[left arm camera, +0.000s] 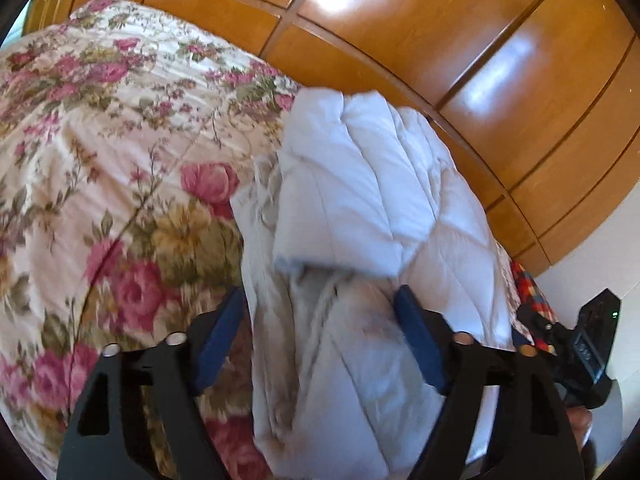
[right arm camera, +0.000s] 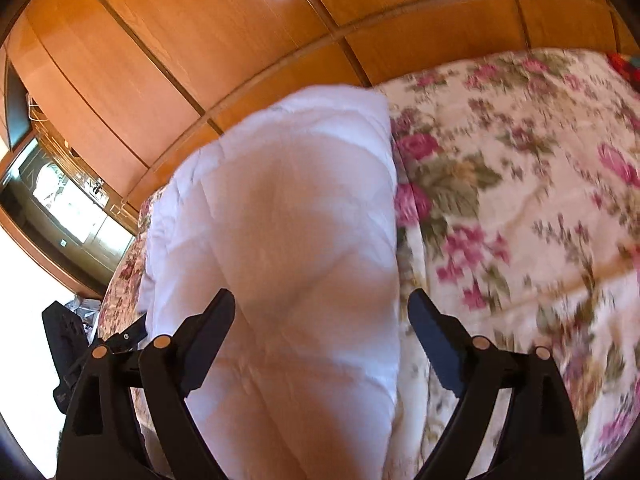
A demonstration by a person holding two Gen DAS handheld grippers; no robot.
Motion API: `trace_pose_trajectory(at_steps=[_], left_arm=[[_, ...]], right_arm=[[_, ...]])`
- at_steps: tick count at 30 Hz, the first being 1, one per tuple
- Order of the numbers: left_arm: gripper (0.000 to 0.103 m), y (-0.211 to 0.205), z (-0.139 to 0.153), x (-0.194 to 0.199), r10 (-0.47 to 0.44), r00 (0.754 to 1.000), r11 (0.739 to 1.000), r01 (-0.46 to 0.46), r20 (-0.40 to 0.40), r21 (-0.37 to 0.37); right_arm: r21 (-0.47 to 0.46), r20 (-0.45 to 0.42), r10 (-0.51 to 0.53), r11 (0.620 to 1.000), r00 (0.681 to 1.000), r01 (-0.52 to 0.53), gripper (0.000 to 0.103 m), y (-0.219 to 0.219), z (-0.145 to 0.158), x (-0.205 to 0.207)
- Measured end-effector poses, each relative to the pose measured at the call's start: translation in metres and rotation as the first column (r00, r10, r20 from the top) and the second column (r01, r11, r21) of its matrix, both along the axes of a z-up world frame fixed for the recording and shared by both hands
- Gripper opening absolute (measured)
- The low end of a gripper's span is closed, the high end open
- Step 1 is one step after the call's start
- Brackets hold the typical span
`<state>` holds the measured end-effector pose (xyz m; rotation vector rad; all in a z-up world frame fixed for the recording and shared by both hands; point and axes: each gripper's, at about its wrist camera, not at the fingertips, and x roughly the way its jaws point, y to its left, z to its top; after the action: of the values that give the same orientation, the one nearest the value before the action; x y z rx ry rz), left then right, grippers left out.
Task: Fold small clothes
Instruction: 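Grasp the folded jacket bundle with both grippers and lift it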
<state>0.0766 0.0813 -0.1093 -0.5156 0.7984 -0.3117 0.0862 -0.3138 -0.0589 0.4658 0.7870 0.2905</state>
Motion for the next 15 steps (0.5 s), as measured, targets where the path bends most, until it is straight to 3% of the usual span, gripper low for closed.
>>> trace_pose_trajectory(at_steps=[1, 4, 8, 10, 12, 15], left_arm=[[0.056, -0.002, 0.000, -0.006, -0.013, 1.000, 1.000, 0.013, -0.003, -0.013], [0.041, -0.012, 0.002, -0.019, -0.037, 0.999, 0.999, 0.036, 0.010, 0.031], [0.041, -0.013, -0.001, -0.036, -0.040, 0.999, 0.999, 0.039, 0.027, 0.026], [0.064, -0.009, -0.007, -0.034, -0.016, 1.000, 1.000, 0.016, 0.009, 0.025], [0.082, 0.003, -0.014, -0.028, 0.024, 0.999, 0.999, -0.026, -0.045, -0.031], [0.086, 0.013, -0.023, -0.022, 0.023, 0.995, 0.992, -0.034, -0.094, -0.118]], right_arm=[[0.010, -0.013, 0.005, 1.000, 1.000, -0.005, 0.088, -0.001, -0.003, -0.002], [-0.023, -0.017, 0.001, 1.000, 1.000, -0.001, 0.088, -0.004, -0.007, -0.006], [-0.008, -0.019, 0.002, 1.000, 1.000, -0.002, 0.088, -0.009, -0.011, -0.004], [0.018, -0.025, 0.006, 1.000, 1.000, -0.005, 0.090, -0.011, -0.013, -0.003], [0.023, -0.031, 0.006, 1.000, 0.999, -0.005, 0.092, -0.012, -0.013, 0.000], [0.025, -0.024, 0.036, 0.999, 0.999, -0.035, 0.096, -0.012, -0.011, 0.005]])
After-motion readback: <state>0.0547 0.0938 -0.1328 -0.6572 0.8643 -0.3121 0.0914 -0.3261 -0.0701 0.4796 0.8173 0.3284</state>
